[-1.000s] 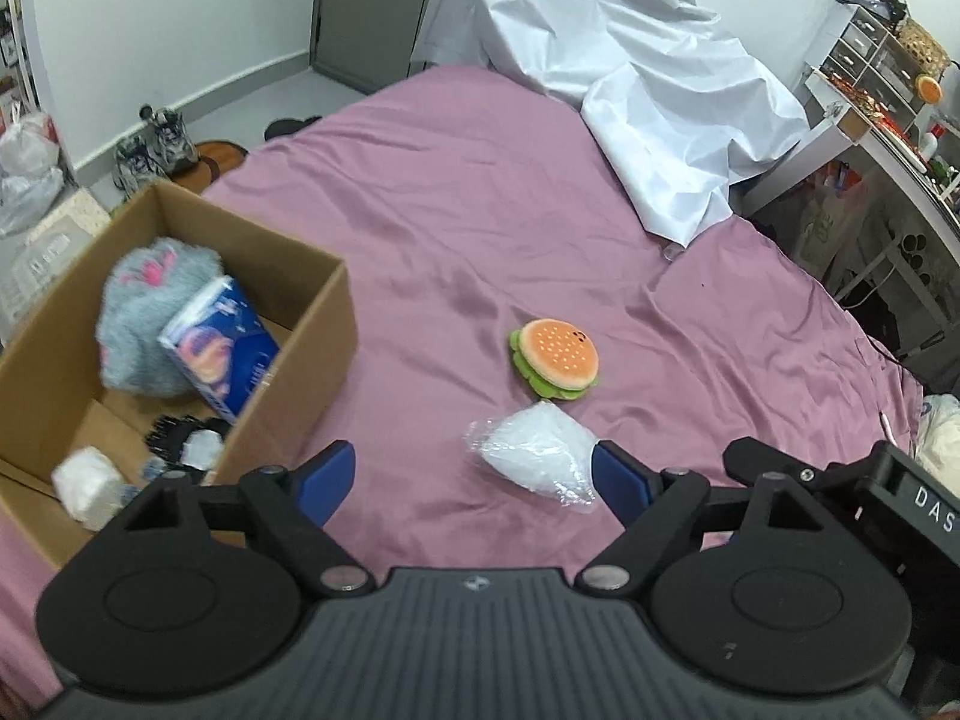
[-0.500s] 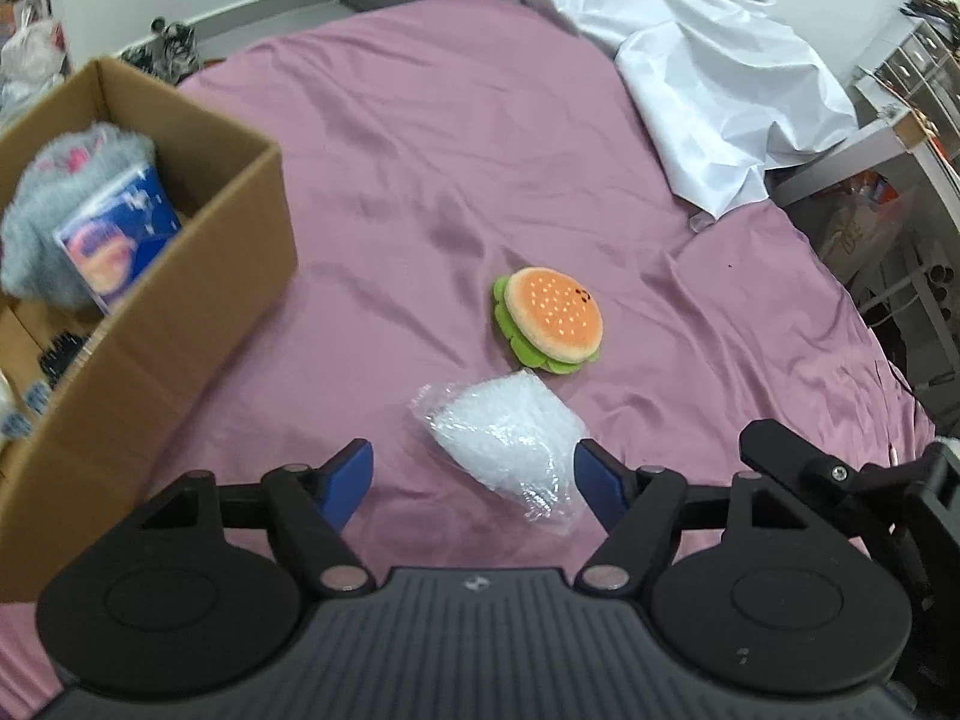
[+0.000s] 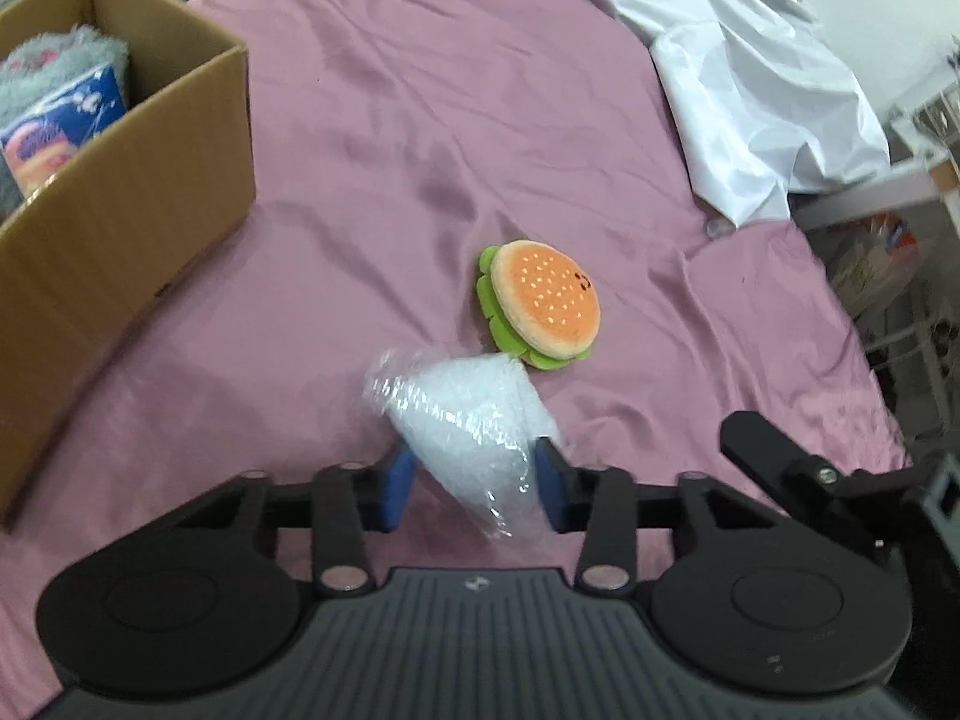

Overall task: Organize soft objects
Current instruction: 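Close the left tool on the clear plastic bag of white filling, then close the right tool on the burger plush and lift it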

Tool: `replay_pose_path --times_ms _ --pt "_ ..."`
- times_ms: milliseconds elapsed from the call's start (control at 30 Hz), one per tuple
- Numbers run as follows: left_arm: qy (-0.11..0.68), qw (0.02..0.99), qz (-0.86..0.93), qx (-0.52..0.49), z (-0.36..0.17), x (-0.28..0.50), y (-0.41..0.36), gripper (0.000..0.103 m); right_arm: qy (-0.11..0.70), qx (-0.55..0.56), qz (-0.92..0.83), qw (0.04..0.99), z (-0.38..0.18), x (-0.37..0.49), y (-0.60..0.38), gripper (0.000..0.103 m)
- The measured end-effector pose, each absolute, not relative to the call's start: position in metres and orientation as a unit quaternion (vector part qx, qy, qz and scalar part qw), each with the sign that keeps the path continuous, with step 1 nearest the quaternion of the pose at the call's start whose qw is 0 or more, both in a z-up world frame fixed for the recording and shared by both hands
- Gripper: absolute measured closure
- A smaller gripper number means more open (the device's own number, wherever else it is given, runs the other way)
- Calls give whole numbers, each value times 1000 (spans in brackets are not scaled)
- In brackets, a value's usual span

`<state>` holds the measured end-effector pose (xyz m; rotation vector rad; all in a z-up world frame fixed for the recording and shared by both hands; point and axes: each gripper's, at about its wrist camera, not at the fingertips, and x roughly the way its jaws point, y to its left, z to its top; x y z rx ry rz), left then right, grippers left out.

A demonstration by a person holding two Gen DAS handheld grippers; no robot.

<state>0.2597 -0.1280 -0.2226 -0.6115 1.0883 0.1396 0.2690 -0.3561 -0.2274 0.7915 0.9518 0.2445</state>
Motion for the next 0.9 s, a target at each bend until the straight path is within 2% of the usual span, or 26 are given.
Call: replay_pose_path --times_ms 67,233,900 --pt "502 811 74 -290 -219 259 -126 74 447 370 117 806 -229 273 -354 27" --pt "488 821 89 -283 -212 260 -118 77 450 368 127 804 -233 279 -347 28" --pt "469 849 104 -220 -198 274 -101 77 481 379 137 779 -259 320 -310 31"
